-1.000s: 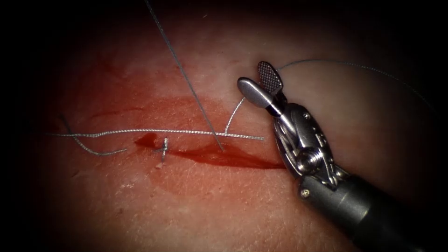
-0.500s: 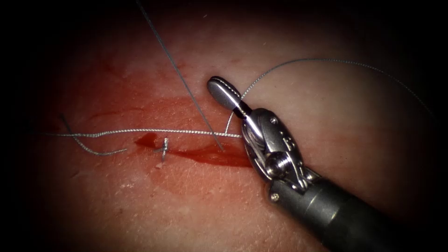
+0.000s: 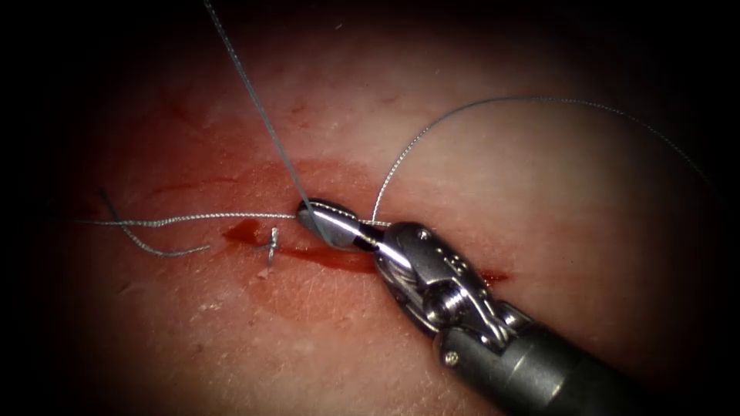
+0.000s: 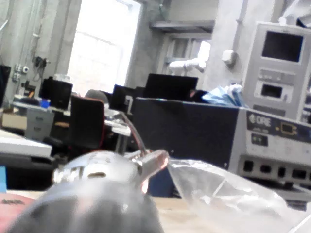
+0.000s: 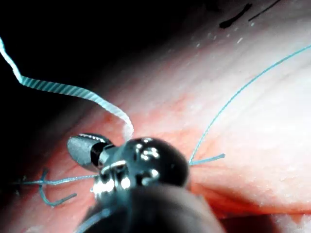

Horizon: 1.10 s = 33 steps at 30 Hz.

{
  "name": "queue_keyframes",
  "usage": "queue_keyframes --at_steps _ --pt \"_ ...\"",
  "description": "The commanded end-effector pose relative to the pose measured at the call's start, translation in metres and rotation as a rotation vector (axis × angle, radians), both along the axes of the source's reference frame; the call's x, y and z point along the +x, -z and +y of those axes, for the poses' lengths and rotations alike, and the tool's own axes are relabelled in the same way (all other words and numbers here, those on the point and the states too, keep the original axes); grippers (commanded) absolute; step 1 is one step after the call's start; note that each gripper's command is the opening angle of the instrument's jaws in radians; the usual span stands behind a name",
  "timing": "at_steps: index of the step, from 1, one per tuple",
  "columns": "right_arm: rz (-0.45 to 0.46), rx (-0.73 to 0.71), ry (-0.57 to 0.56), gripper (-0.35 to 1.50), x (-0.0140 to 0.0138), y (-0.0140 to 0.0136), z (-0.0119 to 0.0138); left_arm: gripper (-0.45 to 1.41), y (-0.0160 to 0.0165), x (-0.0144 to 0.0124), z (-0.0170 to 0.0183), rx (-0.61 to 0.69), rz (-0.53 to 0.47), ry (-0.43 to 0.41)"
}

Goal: Wound Closure

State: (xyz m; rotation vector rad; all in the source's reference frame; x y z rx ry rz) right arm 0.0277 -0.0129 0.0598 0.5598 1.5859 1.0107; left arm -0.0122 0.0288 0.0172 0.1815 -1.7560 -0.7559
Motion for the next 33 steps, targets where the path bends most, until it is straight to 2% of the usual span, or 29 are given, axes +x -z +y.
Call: queue_keyframes --at_steps 1,7,12,15,18,20,22,25,26,28,31,33 --pt "-0.036 0.101 0.054 -0.35 -0.0022 0.0019 -0.0025 -0.45 0.001 0.0006 0.0012 -0.018 0.038 0.03" --pt "-0.121 0.232 0.113 -0.35 -0.0067 0.0021 -0.0077 -0.45 0.0005 0.0016 0.0017 -0.02 0.078 0.049" --pt "-0.154 0.295 0.104 -0.35 -0.0078 0.0021 -0.0088 -0.45 0.0001 0.0015 0.0018 -0.022 0.091 0.058" --pt "-0.123 0.3 0.004 -0.35 -0.0077 0.0031 -0.006 -0.45 0.0003 0.0015 0.0013 -0.024 0.1 0.064" --pt "-0.083 0.209 -0.055 -0.35 -0.008 0.0042 -0.0018 -0.45 0.0004 0.0016 0.0009 -0.026 0.104 0.067" --pt "-0.099 0.139 -0.089 -0.35 -0.008 0.0046 0.0012 -0.45 0.0004 0.0015 0.0005 -0.03 0.104 0.067" --pt "-0.145 0.007 -0.084 -0.35 -0.0069 0.0037 0.0041 -0.45 0.0003 0.0013 0.0003 -0.033 0.104 0.069" --pt "-0.155 -0.069 -0.063 -0.35 -0.0046 0.0012 0.0052 -0.45 0.0004 0.0006 0.0 -0.039 0.088 0.063" --pt "-0.155 -0.069 -0.063 -0.35 -0.0046 0.0012 0.0052 -0.45 0.0004 0.0006 0.0 -0.039 0.088 0.063" --pt "-0.16 -0.093 -0.015 -0.35 -0.0034 -0.0001 0.0056 -0.45 0.0005 0.0002 -0.0002 -0.039 0.079 0.059" --pt "-0.168 -0.114 0.124 -0.35 -0.0019 -0.0016 0.0061 -0.45 0.0007 -0.0004 -0.0004 -0.04 0.068 0.056" --pt "-0.168 -0.122 0.291 -0.35 -0.0004 -0.0033 0.0056 -0.45 0.0008 -0.0011 -0.0001 -0.024 0.044 0.047"
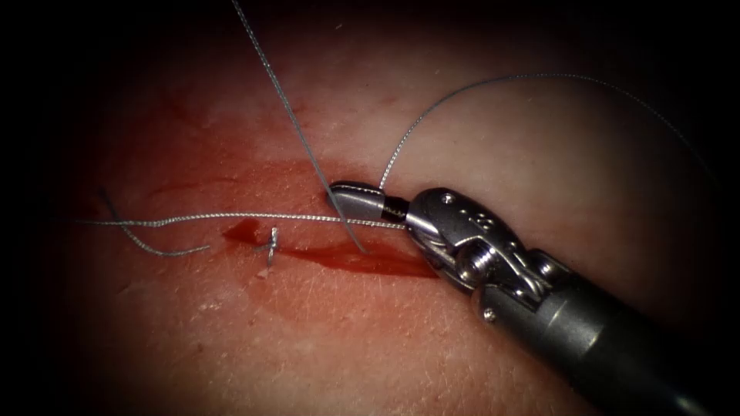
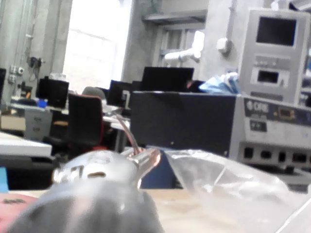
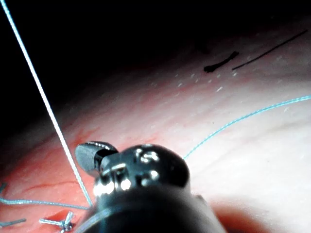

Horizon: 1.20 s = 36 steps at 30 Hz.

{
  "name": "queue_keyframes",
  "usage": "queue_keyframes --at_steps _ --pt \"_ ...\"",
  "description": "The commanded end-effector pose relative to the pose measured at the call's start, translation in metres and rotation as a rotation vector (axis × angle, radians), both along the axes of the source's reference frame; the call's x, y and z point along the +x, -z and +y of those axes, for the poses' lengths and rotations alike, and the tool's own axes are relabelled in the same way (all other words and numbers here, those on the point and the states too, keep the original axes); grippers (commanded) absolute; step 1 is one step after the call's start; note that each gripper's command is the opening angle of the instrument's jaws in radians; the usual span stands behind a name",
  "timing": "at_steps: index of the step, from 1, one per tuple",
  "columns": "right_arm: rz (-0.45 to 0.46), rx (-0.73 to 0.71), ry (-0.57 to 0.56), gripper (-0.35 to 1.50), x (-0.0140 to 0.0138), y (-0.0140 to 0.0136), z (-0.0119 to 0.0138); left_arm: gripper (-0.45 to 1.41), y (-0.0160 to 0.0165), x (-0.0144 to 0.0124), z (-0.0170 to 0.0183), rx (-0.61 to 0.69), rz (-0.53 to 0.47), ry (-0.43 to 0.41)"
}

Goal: Wound Closure

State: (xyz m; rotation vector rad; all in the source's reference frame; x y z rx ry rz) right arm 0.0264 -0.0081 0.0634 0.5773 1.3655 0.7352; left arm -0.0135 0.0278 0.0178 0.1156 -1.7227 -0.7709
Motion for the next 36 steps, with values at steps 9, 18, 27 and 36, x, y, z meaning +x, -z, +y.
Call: queue_keyframes --at_steps 9,18,27,36 --pt "0.048 -0.042 0.299 -0.35 0.004 0.0003 -0.0027 -0.45 0.0013 -0.0006 0.0019 -0.002 -0.007 0.007" --pt "0.009 -0.034 0.333 -0.35 0.0009 0.0034 -0.0107 -0.45 0.0 0.0007 0.0019 0.022 0.057 0.05" --pt "-0.059 0.118 0.334 -0.35 -0.0023 0.0053 -0.0161 -0.45 -0.0019 0.0011 0.0021 0.019 0.123 0.098" --pt "-0.1 0.218 0.299 -0.35 -0.0057 0.0076 -0.0214 -0.45 -0.0026 0.0013 0.0027 0.016 0.155 0.12"
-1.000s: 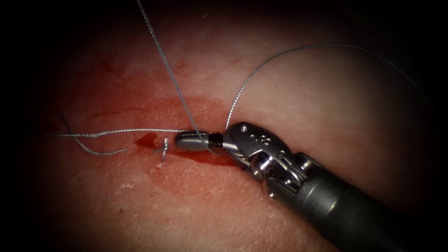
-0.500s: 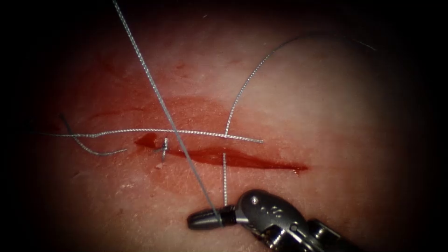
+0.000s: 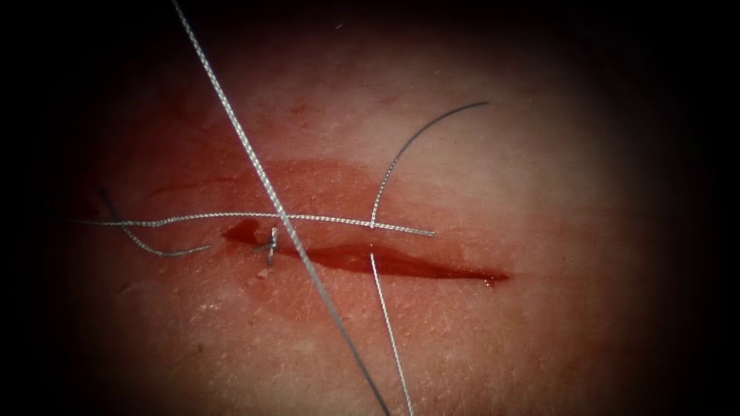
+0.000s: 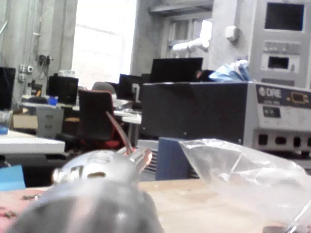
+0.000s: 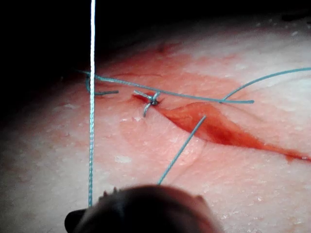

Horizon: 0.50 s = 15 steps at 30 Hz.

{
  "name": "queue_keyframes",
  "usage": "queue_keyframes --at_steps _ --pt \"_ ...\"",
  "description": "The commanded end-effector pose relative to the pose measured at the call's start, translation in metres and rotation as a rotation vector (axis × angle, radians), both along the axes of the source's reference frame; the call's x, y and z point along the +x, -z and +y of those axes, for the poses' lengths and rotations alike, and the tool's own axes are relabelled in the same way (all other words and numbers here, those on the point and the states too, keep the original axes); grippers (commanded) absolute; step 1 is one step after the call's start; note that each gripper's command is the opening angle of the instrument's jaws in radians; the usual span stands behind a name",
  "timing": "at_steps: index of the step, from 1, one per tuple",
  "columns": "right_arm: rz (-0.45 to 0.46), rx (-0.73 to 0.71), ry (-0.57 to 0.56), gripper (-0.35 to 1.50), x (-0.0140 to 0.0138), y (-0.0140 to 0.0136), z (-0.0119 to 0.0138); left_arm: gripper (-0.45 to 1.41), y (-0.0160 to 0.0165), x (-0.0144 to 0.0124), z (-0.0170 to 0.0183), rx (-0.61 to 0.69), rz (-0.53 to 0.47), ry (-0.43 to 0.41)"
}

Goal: Wound Closure

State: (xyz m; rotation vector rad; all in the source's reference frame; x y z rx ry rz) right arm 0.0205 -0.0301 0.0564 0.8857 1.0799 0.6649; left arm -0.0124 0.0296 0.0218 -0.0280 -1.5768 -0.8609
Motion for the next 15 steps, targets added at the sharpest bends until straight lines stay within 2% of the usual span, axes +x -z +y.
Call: queue_keyframes --at_steps 1,7,10,11,12,14,15 --pt "-0.015 0.014 0.005 -0.35 -0.0005 0.0008 -0.0001 -0.45 0.0013 0.0001 0.001 -0.009 -0.001 0.009" --pt "-0.041 0.001 -0.035 -0.35 -0.0011 0.0009 0.0 -0.45 0.001 -0.0003 0.0006 -0.005 0.009 0.024" --pt "-0.047 -0.018 -0.235 -0.35 -0.0005 0.0012 0.0023 -0.45 0.0004 -0.0008 -0.0007 0.004 0.01 0.03" --pt "-0.008 -0.068 -0.383 -0.25 -0.0005 0.0018 0.0048 -0.45 -0.0003 -0.0014 -0.0019 0.013 0.011 0.016" --pt "-0.008 -0.068 -0.383 -0.25 -0.0005 0.0018 0.0048 -0.45 -0.0003 -0.0014 -0.0019 0.013 0.011 0.016" --pt "0.033 -0.053 -0.507 -0.16 -0.0008 0.0025 0.0075 -0.45 -0.0013 -0.002 -0.0033 0.016 0.016 -0.007" --pt "0.12 0.001 -0.694 -0.05 -0.0019 0.004 0.0122 -0.45 -0.0027 -0.0029 -0.0053 0.021 0.029 -0.027"
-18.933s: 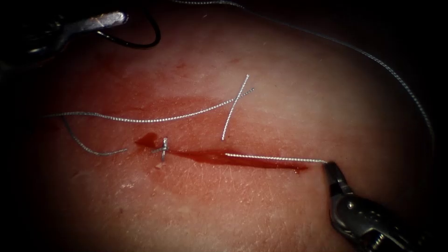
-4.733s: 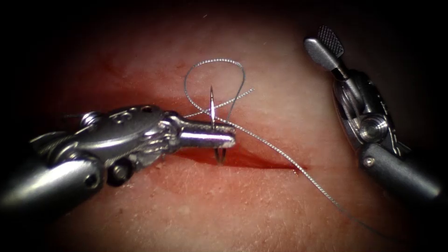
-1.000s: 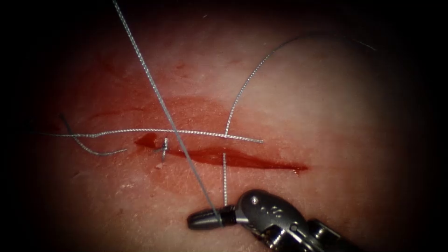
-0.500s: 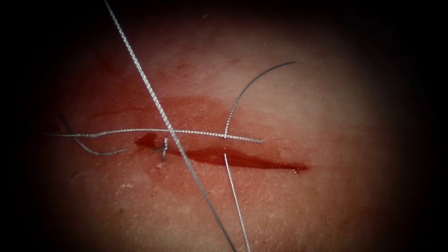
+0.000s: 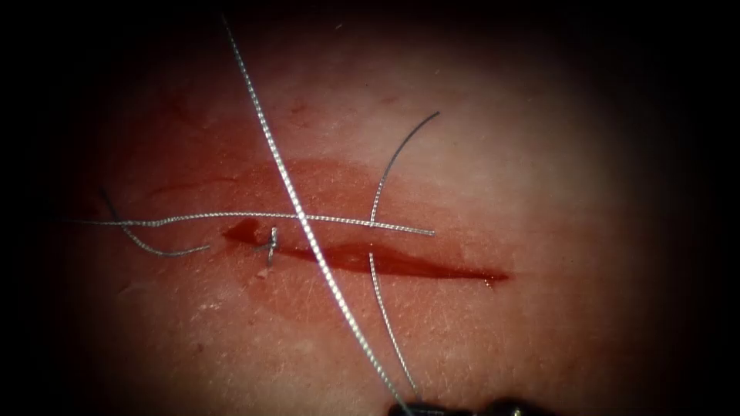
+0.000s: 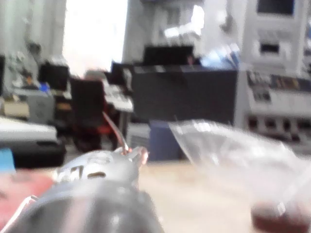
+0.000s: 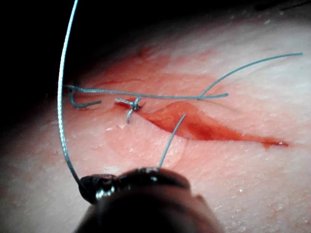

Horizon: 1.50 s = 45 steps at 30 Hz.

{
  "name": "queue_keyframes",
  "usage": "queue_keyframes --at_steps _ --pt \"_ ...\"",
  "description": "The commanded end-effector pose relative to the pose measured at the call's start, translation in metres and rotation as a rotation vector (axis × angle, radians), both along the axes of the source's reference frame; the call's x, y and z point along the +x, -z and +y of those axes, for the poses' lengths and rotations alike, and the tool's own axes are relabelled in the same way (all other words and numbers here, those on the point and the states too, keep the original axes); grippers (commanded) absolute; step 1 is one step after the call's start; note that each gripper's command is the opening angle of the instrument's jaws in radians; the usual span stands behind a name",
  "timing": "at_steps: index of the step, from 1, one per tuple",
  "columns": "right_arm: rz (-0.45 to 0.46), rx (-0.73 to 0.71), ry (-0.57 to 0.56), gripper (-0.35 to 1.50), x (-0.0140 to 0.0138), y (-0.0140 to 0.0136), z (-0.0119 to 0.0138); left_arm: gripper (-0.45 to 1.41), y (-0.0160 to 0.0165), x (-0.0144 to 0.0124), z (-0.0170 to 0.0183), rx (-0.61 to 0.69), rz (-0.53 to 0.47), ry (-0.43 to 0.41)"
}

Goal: Wound Closure

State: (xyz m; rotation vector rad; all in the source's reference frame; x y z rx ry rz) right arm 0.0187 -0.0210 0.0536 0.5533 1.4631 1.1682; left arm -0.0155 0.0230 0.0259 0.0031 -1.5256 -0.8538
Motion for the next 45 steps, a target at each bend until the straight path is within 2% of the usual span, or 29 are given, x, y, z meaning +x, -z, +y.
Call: queue_keyframes --at_steps 1,5,8,12,16,17,19,20,21,22,23,26,27,30,31,34,39,42,43,44,45 --pt "0.031 -0.006 -0.042 -0.05 -0.0001 0.0012 0.0031 -0.45 0.0014 0.0002 0.0012 -0.009 -0.008 0.005" --pt "0.113 -0.003 -0.218 -0.03 -0.0017 0.0021 0.0066 -0.45 -0.0014 -0.0013 -0.0024 -0.003 0.006 -0.035" --pt "0.104 -0.025 -0.236 -0.1 -0.0021 0.0015 0.0064 -0.45 -0.0022 -0.0018 -0.0032 -0.006 0.01 -0.045" --pt "0.044 -0.058 -0.243 -0.15 -0.0016 -0.0002 0.005 -0.45 -0.0022 -0.0018 -0.0031 0.001 0.007 -0.045" --pt "-0.012 -0.065 -0.223 -0.08 -0.0014 -0.0009 0.0049 -0.45 -0.0023 -0.0019 -0.0033 0.004 0.005 -0.043" --pt "-0.031 -0.063 -0.22 -0.03 -0.0015 -0.0011 0.0049 -0.45 -0.0024 -0.0019 -0.0035 0.006 0.001 -0.044" --pt "-0.154 -0.102 -0.214 0.09 -0.0015 -0.0025 0.0052 -0.45 -0.0029 -0.0023 -0.0046 0.023 -0.01 -0.052" --pt "-0.207 -0.11 -0.226 0.36 -0.0016 -0.0045 0.0054 -0.45 -0.0036 -0.0026 -0.0061 0.035 -0.023 -0.053" --pt "-0.216 -0.116 -0.233 0.56 -0.0018 -0.0056 0.0054 -0.45 -0.0039 -0.0028 -0.0068 0.042 -0.034 -0.054" --pt "-0.216 -0.116 -0.233 0.56 -0.0018 -0.0056 0.0054 -0.45 -0.0039 -0.0028 -0.0068 0.042 -0.034 -0.054" --pt "-0.219 -0.124 -0.24 0.68 -0.002 -0.0067 0.0052 -0.45 -0.0045 -0.0031 -0.0078 0.057 -0.048 -0.053" --pt "-0.233 -0.161 -0.272 0.83 -0.0024 -0.0111 0.0038 -0.45 -0.0067 -0.0035 -0.0097 0.069 -0.048 -0.068" --pt "-0.233 -0.161 -0.272 0.83 -0.0024 -0.0111 0.0038 -0.45 -0.0067 -0.0035 -0.0097 0.069 -0.048 -0.068" --pt "-0.236 -0.15 -0.275 0.81 -0.0019 -0.0137 0.0029 -0.45 -0.0079 -0.0035 -0.0095 0.064 -0.048 -0.082" --pt "-0.233 -0.147 -0.275 0.73 -0.0017 -0.0139 0.0029 -0.45 -0.0079 -0.0035 -0.0092 0.065 -0.049 -0.083" --pt "-0.233 -0.133 -0.285 0.63 -0.001 -0.0138 0.0034 -0.45 -0.0076 -0.0038 -0.009 0.069 -0.049 -0.081" --pt "-0.233 -0.115 -0.301 0.57 -0.0001 -0.0133 0.0045 -0.45 -0.0074 -0.0041 -0.0092 0.068 -0.051 -0.083" --pt "-0.206 -0.11 -0.321 0.46 -0.0002 -0.0119 0.0055 -0.45 -0.0076 -0.004 -0.0095 0.07 -0.053 -0.083" --pt "-0.205 -0.101 -0.324 0.37 -0.0002 -0.0115 0.0057 -0.45 -0.0076 -0.004 -0.0095 0.07 -0.053 -0.083" --pt "-0.197 -0.075 -0.332 0.21 -0.0001 -0.0112 0.0063 -0.45 -0.0077 -0.004 -0.0094 0.069 -0.054 -0.083" --pt "-0.194 -0.07 -0.334 0.19 -0.0001 -0.0113 0.0064 -0.45 -0.0077 -0.004 -0.0094 0.069 -0.054 -0.083"
